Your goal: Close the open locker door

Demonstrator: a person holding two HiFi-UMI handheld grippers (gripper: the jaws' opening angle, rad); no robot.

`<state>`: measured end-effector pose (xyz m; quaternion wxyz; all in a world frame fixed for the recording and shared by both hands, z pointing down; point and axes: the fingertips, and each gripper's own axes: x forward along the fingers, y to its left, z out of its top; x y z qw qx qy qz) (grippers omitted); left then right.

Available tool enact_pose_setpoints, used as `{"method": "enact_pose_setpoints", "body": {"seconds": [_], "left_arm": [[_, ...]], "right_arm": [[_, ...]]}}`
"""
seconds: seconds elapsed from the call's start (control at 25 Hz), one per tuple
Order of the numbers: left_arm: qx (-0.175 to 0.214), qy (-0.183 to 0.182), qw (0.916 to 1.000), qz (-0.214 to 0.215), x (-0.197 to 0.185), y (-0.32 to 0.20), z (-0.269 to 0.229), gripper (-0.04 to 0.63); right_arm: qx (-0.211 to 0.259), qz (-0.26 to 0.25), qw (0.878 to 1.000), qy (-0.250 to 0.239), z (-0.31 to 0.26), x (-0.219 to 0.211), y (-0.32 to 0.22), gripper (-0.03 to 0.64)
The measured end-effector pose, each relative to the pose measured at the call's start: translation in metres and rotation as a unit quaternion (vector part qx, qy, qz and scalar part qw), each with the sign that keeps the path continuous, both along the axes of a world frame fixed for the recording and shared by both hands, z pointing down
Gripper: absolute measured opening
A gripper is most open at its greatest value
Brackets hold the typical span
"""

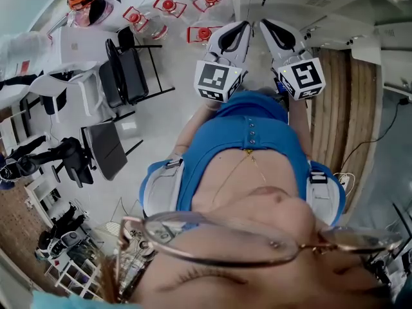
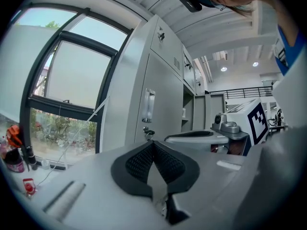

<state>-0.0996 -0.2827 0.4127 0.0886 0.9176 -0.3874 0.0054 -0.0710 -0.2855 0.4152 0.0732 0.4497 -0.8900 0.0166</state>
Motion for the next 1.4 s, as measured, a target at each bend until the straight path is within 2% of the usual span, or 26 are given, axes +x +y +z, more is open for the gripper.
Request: {"method": "enact_pose_setpoints", "body": {"seconds": [0.68,1.4], "left_arm": [[-0.004,-0.012,0.9999,-0.003,-0.003,0.0,0.003,0.0],[-0.005,-0.016,0.9998,-0.002,-0.006,0.005,0.005,0.0]], "right_arm": [[-0.016,-0.038,0.999,0.02,0.008,-0.012,0.008,0.003],[-0.023,-0.042,0.998,0.031,0.01,-0.016,0.014,0.003]]}}
